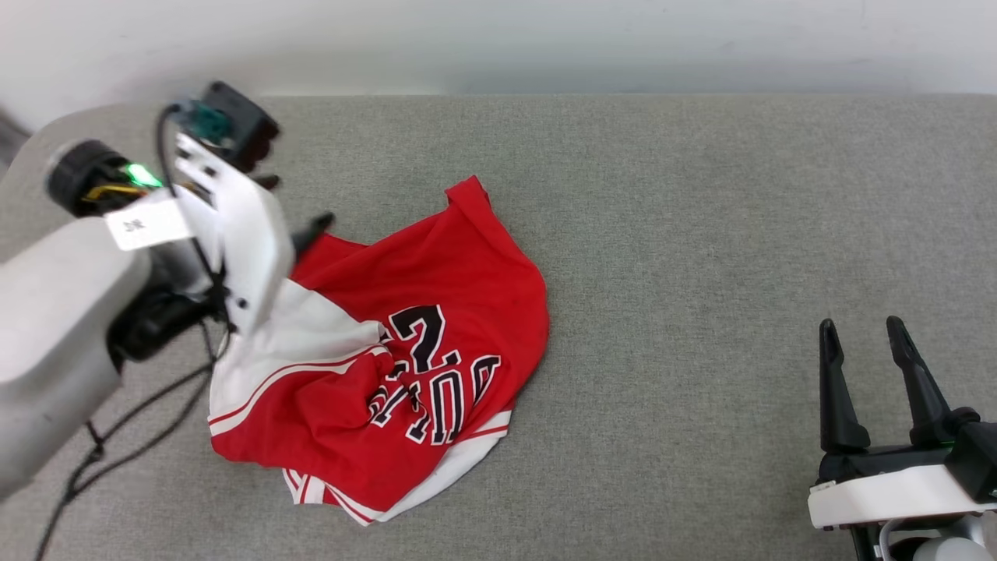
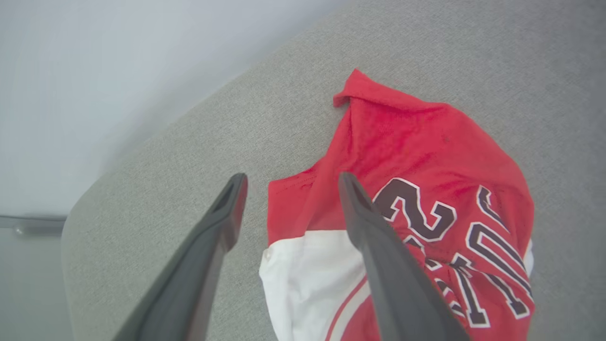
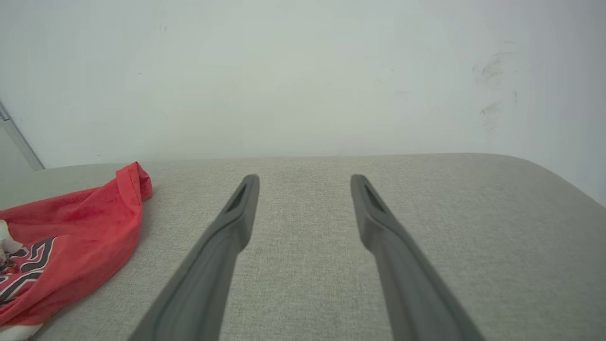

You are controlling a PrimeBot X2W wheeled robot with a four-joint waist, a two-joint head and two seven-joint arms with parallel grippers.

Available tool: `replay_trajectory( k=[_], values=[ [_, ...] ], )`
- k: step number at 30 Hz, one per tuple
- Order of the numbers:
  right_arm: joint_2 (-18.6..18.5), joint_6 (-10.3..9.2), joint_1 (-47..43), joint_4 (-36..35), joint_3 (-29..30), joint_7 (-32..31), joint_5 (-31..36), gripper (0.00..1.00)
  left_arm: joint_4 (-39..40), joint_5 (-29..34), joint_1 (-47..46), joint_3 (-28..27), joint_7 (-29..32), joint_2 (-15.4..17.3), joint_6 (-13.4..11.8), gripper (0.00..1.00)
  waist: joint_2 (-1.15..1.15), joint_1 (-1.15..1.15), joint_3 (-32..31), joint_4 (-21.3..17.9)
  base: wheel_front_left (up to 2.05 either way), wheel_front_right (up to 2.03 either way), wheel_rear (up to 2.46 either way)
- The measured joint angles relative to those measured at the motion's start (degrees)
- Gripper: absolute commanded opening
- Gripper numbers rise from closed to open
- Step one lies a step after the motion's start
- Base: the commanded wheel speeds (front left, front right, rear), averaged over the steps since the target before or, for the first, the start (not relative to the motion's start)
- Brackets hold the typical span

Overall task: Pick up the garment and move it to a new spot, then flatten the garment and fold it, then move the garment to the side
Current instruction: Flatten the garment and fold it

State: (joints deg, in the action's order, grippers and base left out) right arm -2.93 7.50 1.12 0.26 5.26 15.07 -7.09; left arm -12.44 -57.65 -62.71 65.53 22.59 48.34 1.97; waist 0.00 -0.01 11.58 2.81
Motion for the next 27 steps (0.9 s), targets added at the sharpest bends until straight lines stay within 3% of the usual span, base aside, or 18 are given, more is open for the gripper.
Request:
replay_trajectory(
  k=[11, 17, 27],
  values=[
    [0.0, 0.00, 0.4, -0.5, -0.2, 0.0, -0.3, 1.00, 10.2, -3.5, 0.6, 5.7, 14.3, -5.3, 2.1, 1.00, 0.00, 0.00, 1.6, -1.3, 0.00, 0.00, 0.00],
    [0.0, 0.00, 1.6, -0.8, -0.3, 0.0, -0.1, 1.00, 8.8, -1.2, 2.7, 7.2, 20.8, -8.1, 4.2, 1.00, 0.00, 0.00, 3.6, -2.3, 0.00, 0.00, 0.00],
    [0.0, 0.00, 3.6, -1.1, -0.4, 0.0, -0.5, 1.00, 2.7, 1.9, 7.7, 7.3, 25.2, -11.5, 5.4, 1.00, 0.00, 0.00, 7.4, -3.7, 0.00, 0.00, 0.00]
  ],
)
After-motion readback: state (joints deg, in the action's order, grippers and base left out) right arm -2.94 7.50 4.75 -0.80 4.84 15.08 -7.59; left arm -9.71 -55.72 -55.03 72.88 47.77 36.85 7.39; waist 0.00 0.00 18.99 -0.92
